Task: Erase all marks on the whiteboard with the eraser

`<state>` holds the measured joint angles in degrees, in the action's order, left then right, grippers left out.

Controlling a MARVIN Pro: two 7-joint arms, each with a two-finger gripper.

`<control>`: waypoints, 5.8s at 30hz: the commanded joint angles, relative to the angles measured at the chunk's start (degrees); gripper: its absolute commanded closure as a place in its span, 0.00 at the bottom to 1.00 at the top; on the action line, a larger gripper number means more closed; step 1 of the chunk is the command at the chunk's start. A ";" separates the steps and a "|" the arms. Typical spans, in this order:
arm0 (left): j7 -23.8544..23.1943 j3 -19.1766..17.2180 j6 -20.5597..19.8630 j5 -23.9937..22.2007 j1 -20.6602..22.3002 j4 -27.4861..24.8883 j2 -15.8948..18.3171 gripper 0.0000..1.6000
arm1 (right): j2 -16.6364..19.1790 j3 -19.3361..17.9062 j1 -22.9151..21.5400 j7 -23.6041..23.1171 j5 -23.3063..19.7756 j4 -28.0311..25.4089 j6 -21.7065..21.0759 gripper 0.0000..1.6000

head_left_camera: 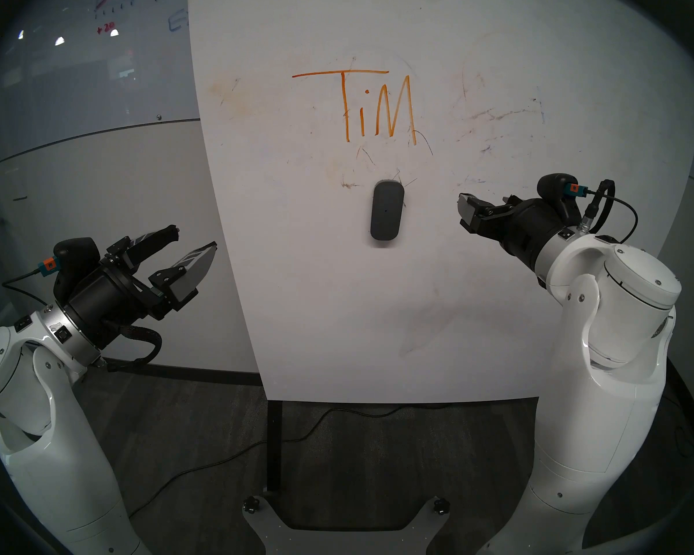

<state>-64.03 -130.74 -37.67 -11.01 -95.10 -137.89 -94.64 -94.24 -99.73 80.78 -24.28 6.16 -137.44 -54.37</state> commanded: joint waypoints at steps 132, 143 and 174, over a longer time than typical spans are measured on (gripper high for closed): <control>0.02 0.02 0.01 -0.09 -0.01 -0.54 0.09 0.00 | 0.93 36.69 -2.88 52.57 -27.60 8.85 3.49 0.00; 0.01 0.02 0.01 -0.09 -0.01 -0.54 0.09 0.00 | 0.40 37.55 -4.14 55.71 -25.98 11.53 6.07 0.00; 0.02 0.02 0.01 -0.09 -0.01 -0.54 0.08 0.00 | 1.61 36.79 -6.91 54.95 -22.29 19.23 12.68 0.00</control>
<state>-64.03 -130.74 -37.67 -10.98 -95.10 -137.82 -94.64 -92.87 -62.75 75.68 31.21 -16.68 -118.37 -43.86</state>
